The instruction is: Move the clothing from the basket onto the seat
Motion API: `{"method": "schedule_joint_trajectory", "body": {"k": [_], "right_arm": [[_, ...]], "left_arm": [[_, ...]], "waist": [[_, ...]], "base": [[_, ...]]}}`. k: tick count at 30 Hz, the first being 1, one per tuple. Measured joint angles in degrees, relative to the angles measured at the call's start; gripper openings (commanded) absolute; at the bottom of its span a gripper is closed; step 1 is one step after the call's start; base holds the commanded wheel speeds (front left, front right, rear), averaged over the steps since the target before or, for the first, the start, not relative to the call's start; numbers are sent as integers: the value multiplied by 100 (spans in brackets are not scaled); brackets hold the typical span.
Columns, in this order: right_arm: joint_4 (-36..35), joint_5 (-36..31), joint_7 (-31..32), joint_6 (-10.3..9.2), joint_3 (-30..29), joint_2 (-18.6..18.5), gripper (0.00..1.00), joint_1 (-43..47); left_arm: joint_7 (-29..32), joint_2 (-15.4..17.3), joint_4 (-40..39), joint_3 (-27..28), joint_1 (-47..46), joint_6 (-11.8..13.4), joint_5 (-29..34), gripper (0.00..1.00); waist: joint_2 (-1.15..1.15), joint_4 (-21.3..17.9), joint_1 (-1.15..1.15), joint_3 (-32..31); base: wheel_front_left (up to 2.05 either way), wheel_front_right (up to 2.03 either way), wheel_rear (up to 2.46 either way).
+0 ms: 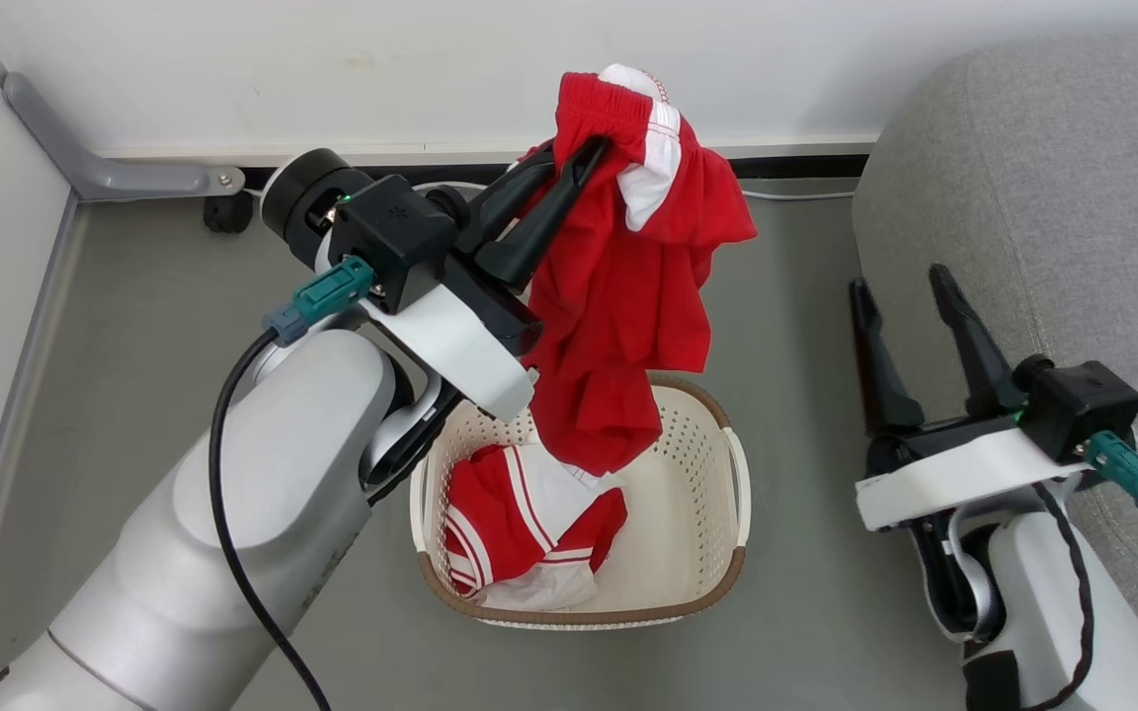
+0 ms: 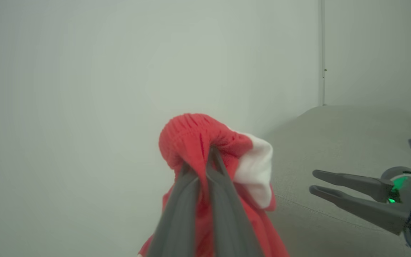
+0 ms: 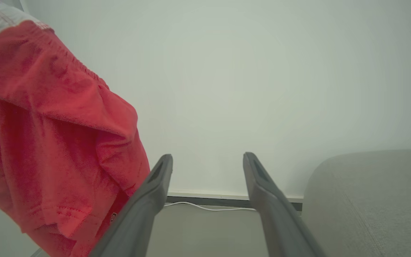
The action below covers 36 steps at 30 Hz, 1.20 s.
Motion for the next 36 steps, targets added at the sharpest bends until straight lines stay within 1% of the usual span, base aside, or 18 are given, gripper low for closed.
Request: {"method": "schedule_joint_trajectory", "body": {"k": [2, 6, 8, 10, 11, 12, 15, 16, 18, 19, 24, 25, 26, 29, 33, 34, 35, 36], "right_arm": [[-248, 123, 1, 0, 300, -10, 100, -12], [-727, 453, 0, 0, 1161, -135, 100, -87], [-859, 588, 0, 5, 1495, -249, 100, -150], [-833, 644, 0, 5, 1745, -367, 100, -209], [-751, 689, 0, 5, 1831, -400, 100, -237], [-489, 745, 0, 5, 2001, -444, 100, -295], [-97, 793, 0, 5, 2221, -456, 100, -449], [-97, 793, 0, 5, 2221, -456, 100, -449], [229, 794, 1, 5, 2376, -433, 100, -663], [229, 794, 1, 5, 2376, -433, 100, -663], [786, 790, 1, 5, 2557, -353, 100, -1083], [893, 790, 1, 5, 2563, -315, 63, -1152], [1022, 790, 1, 5, 2576, -279, 0, -1228], [1319, 824, 0, 5, 2650, -200, 0, -1416], [1367, 898, 1, 5, 2707, -166, 0, -1533], [1360, 905, 1, 5, 2705, -157, 0, -1541], [1348, 906, 1, 5, 2695, -151, 0, -1542], [1324, 906, 1, 5, 2668, -145, 0, -1542]], "left_arm": [[0, -1, 2, 1, 0, 0, -35, 0], [0, -5, 11, -13, 0, 0, -49, 0], [0, -10, 13, -34, 0, 0, -49, 0], [0, -29, 13, -51, 0, 0, -54, 0], [0, -43, 11, -59, 0, 0, -60, 0], [0, -78, 8, -78, 1, 0, -87, 0], [0, -130, -13, -94, 0, 0, -98, 0], [0, -130, -13, -94, 0, 0, -98, 0], [0, -186, -62, -154, 0, 0, -98, 0], [0, -186, -62, -154, 0, 0, -98, 0], [-1, -272, -133, -259, -8, 0, -99, 0], [-1, -276, -137, -277, -8, 0, -99, 0], [0, -276, -138, -288, -8, 0, -99, 0], [-1, -285, -144, -308, -8, 0, -100, 0], [0, -287, -169, -264, -8, 0, -98, 0], [0, -288, -177, -241, -7, 0, -97, 35], [-1, -293, -199, -211, -7, 0, -97, 100], [-1, -290, -218, -185, -5, 0, -97, 100]], "waist": [[0, -8, 0, 0], [0, -13, 0, -5], [0, -10, 0, -6], [0, -3, 0, -13], [0, 2, 0, -16], [0, 26, 0, -15], [0, 77, 0, -21], [0, 77, 0, -21], [0, 147, 0, -2], [0, 147, 0, -2], [0, 290, 0, 59], [0, 317, 0, 69], [0, 341, 0, 78], [0, 396, 0, 97], [0, 412, 0, 138], [0, 405, 0, 146], [0, 395, 0, 153], [0, 382, 0, 159]], "base": [[0, 0, 0], [0, 0, 0], [0, 0, 0], [0, 0, 0], [0, 0, 0], [0, 0, 0], [0, 0, 0], [0, 0, 0], [0, 0, 0], [0, 0, 0], [0, 0, 0], [0, 0, 0], [0, 0, 0], [0, 0, 0], [0, 0, 0], [0, 0, 0], [0, 0, 0], [0, 0, 0]]}}
